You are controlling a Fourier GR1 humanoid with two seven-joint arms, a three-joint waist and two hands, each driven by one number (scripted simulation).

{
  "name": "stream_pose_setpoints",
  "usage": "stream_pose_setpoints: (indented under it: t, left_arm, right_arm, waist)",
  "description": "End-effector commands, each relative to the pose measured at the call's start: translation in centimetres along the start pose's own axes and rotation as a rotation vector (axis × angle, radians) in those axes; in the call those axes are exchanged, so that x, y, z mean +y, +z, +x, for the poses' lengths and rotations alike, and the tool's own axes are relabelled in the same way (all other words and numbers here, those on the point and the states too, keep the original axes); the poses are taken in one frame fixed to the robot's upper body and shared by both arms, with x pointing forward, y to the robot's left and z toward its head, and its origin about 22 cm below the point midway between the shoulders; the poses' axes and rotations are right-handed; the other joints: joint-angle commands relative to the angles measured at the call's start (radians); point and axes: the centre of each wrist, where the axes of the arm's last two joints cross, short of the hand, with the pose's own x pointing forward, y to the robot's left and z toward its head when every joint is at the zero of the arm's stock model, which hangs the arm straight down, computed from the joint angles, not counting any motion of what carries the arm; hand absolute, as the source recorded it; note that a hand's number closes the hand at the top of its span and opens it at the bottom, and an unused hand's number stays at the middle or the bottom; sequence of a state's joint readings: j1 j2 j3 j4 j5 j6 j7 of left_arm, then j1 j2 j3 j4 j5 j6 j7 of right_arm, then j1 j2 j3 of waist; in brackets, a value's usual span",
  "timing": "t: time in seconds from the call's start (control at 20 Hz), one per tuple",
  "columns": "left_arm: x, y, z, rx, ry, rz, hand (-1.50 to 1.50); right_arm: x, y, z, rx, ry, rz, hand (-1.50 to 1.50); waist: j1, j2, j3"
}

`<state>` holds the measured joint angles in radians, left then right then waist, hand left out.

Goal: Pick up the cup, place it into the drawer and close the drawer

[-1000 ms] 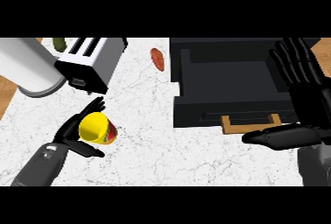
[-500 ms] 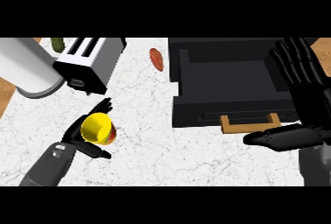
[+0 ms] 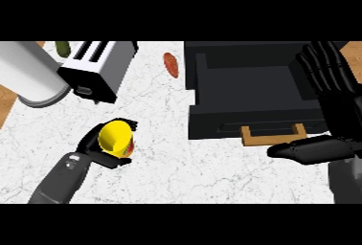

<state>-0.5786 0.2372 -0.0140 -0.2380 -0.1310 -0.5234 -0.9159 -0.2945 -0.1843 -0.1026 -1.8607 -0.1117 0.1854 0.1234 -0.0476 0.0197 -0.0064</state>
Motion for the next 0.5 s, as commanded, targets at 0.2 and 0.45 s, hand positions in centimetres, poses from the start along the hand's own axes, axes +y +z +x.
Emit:
stream_pose_setpoints:
  t: [0.2,0.45]
  left_arm:
    - [-0.2,-0.4,0.4,-0.335,-0.124,0.041,1.50]
    - [0.0,0.0,0.2,-0.406,-0.121,0.410,1.50]
  right_arm:
    - [-0.3,-0.4,0.1,0.008,0.015,-0.004,-1.50]
    - [-2.3,0.0,-0.5,0.015,0.013,-0.039,-1.50]
  waist:
    - [0.010,-0.002,0.001]
    - [0.023,-0.002,0.002]
